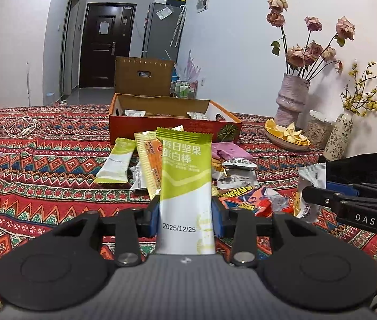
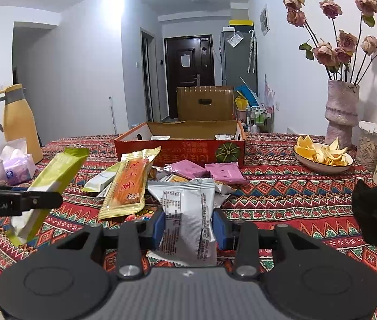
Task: Organize snacks
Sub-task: 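Lower the green bar and white cake into the box and open both tools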
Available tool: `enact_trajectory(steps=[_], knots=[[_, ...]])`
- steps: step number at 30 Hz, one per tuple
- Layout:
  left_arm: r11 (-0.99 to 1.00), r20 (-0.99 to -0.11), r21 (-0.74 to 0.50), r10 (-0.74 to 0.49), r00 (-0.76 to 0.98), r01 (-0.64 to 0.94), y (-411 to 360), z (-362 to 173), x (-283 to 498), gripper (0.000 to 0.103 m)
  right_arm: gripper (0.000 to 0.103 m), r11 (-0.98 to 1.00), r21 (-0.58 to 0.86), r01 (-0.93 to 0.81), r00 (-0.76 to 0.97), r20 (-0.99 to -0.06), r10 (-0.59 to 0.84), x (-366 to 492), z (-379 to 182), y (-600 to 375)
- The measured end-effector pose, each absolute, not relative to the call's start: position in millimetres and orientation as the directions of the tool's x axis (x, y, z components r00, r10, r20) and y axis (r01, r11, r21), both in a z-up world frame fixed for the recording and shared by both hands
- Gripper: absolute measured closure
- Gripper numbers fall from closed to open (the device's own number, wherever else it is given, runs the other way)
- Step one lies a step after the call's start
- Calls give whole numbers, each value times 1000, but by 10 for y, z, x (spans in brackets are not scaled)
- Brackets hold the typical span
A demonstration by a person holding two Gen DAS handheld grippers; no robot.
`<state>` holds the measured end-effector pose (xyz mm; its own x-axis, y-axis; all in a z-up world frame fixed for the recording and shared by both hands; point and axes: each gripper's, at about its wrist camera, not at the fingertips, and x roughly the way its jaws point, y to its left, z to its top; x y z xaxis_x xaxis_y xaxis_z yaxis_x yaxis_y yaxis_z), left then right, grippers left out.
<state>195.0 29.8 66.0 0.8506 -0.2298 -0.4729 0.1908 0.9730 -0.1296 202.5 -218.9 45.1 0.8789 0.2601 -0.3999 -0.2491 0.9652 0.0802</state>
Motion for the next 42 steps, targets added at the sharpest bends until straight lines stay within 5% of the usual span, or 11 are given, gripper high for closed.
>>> enact_trajectory(steps=[10,24,30,37,39,41,42], knots=[[973,-469,-144,-226,854,179,403,795,2340,65,66,958,98,-268,872,-398,285,2266,461,-2197],[964,-498,-188,-261,827,190,548,1253,4667,65,66,916,102,-387,840,-371,396,4130,1051,-2164],[975,-629,-173,-219,746,141,353,1042,5912,65,66,906,189,-378,746,-518,419,5737,1019,-1991],[988,-749,-142,-142,648,53,263,569,6730,65,66,946,129,-298,632,-716,297,7094,611,-1633],[988,-756,-156,-133,640,21,279,470,6792,60,63,957,93,-276,622,-741,251,7289,507,-1566],[986,-731,-161,-140,667,30,293,449,6772,39,57,961,82,-265,605,-762,232,7416,428,-1513],[987,-717,-152,-150,681,58,291,460,6746,39,54,961,79,-265,607,-761,230,7441,420,-1490]])
